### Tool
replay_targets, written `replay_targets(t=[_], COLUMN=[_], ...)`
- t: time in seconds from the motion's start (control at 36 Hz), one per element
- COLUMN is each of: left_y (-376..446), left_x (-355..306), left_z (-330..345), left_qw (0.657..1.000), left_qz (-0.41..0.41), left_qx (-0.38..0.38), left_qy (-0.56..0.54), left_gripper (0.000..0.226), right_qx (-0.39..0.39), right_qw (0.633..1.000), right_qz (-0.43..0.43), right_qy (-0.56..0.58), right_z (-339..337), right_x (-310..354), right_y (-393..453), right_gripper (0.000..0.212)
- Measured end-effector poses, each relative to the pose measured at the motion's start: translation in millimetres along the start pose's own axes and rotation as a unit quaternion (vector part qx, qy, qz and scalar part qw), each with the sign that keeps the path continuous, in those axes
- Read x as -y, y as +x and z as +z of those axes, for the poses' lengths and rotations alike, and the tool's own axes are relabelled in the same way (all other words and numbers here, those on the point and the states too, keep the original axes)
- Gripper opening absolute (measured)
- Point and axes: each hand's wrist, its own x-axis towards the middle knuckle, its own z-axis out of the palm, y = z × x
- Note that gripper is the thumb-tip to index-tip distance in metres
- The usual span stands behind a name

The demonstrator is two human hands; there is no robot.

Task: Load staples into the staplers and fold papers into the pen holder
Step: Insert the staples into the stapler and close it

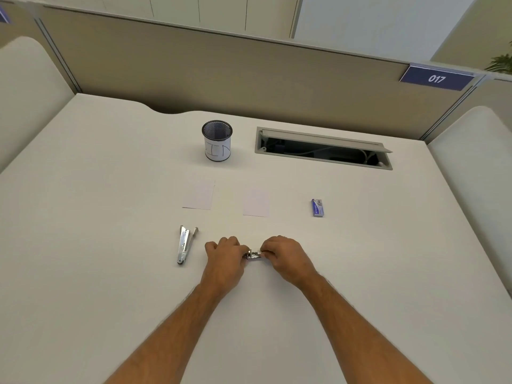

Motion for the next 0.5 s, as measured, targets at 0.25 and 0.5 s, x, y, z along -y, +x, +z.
replay_targets(t=[0.25,0.5], left_y=[0.9,2.0], left_x=[0.0,-0.1], left_z=[0.0,-0.2], left_qw=[1.0,1.0], left_qz=[-0.007,-0.013], left_qx=[0.007,0.013], left_qy=[-0.002,0.002], left_gripper=[0.022,0.022], right_qx=[0.017,0.023], right_qw=[1.0,0.999], right_qz=[-0.01,-0.006], right_qy=[-0.02,-0.021], right_z=[-1.3,-2.6], right_x=[0.3,-0.1], right_y=[2.6,1.4], right_gripper=[0.019,0.02])
